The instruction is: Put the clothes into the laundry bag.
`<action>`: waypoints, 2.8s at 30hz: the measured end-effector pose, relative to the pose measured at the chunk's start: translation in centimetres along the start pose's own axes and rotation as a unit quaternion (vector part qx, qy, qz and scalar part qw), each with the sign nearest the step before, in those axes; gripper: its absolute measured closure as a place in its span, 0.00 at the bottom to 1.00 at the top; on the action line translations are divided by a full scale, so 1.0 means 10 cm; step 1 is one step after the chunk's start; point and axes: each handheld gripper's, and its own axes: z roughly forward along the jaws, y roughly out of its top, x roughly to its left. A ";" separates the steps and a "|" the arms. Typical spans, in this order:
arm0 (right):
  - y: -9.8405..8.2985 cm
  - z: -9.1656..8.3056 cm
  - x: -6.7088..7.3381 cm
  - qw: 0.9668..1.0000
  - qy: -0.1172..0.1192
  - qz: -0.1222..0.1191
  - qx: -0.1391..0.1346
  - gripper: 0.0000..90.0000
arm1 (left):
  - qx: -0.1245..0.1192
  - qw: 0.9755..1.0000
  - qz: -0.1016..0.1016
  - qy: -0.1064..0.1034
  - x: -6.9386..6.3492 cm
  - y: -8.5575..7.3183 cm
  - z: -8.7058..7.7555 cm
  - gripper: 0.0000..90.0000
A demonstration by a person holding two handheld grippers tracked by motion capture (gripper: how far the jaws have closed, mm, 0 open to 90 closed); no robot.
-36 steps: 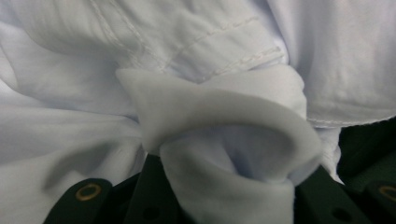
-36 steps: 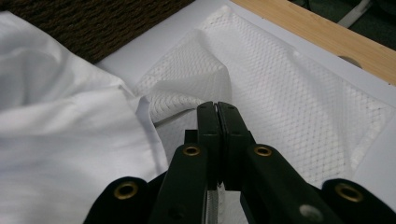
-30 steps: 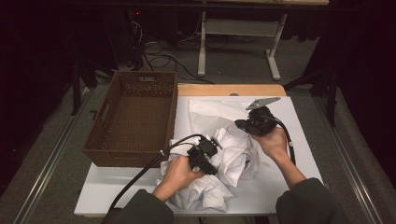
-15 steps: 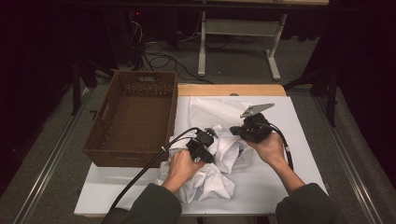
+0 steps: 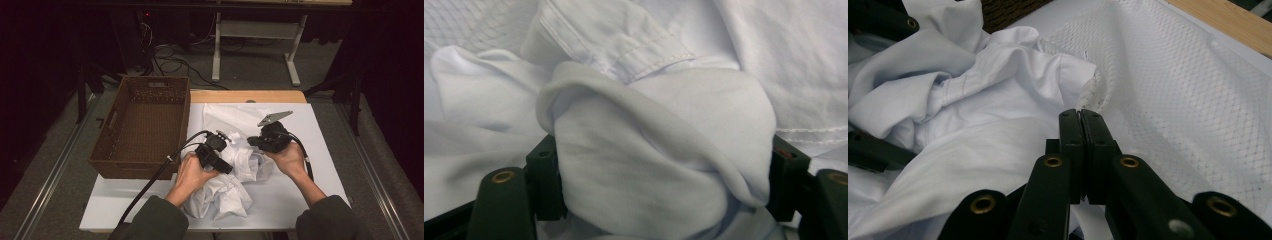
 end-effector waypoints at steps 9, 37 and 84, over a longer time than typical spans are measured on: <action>0.02 0.03 0.01 1.000 0.001 0.004 0.002 1.00 | -0.056 0.998 0.011 0.019 0.03 0.05 0.02 0.36; 0.16 -0.10 0.13 0.999 0.028 -0.008 -0.034 1.00 | -0.049 0.998 0.023 0.011 0.02 0.09 0.27 0.88; 0.15 0.04 0.13 0.999 0.027 0.006 -0.021 1.00 | -0.080 0.991 0.092 -0.062 -0.21 0.08 0.17 0.89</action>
